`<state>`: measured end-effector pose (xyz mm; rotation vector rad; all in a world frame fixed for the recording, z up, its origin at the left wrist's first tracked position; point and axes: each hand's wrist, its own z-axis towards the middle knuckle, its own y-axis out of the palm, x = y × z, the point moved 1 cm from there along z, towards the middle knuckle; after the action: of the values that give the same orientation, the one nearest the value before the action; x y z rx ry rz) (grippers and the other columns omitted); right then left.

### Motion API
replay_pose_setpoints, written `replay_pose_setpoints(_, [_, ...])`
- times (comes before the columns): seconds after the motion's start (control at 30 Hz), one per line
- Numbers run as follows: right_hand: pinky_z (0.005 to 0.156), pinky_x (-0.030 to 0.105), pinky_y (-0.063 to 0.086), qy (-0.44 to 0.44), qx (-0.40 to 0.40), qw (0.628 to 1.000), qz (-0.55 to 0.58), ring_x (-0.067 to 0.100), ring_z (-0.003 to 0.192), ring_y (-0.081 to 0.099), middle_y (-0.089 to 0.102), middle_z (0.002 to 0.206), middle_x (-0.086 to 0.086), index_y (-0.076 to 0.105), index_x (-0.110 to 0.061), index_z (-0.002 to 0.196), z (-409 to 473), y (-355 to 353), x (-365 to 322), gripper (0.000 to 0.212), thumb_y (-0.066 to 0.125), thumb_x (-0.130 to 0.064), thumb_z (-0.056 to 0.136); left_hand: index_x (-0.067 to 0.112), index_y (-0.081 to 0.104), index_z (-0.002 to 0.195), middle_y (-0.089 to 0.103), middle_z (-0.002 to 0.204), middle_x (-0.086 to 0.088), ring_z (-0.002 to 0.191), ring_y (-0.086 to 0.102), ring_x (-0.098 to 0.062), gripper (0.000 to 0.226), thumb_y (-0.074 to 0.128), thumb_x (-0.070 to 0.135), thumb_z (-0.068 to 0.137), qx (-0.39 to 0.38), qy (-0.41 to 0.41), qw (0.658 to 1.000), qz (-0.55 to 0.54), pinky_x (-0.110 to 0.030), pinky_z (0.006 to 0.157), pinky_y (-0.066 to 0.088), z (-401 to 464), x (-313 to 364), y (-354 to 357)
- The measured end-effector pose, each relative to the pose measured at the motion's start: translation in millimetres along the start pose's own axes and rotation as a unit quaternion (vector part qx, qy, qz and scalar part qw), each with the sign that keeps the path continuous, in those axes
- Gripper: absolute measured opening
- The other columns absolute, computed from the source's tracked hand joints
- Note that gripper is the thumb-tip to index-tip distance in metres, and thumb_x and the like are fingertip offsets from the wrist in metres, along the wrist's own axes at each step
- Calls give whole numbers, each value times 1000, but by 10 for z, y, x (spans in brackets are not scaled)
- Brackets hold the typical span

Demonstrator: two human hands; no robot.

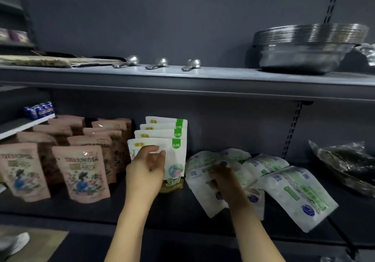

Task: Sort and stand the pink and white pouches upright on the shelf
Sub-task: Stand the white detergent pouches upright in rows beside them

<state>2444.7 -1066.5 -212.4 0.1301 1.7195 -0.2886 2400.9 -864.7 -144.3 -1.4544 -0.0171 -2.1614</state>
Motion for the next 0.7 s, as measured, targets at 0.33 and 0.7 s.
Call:
replay_pose_setpoints(0.33, [68,19,58,-141,17,970,196,19,80,69,70,87,14,66,-1,95,-427,-406,-1004,18,59,-18,91,29,53,106,60,97,15,94,59,-9,32,71,29,79,-115,61,988,-88,-22,78,51,-16,218,323])
replay_pose_setpoints(0.7, [61,23,59,-179,-19,959,221,20,65,72,73,73,12,58,-13,102,-1092,-629,-1290,16,52,-26,95,30,68,90,75,93,10,92,69,-8,10,60,25,88,-284,-36,928,-237,-32,86,53,-237,414,578])
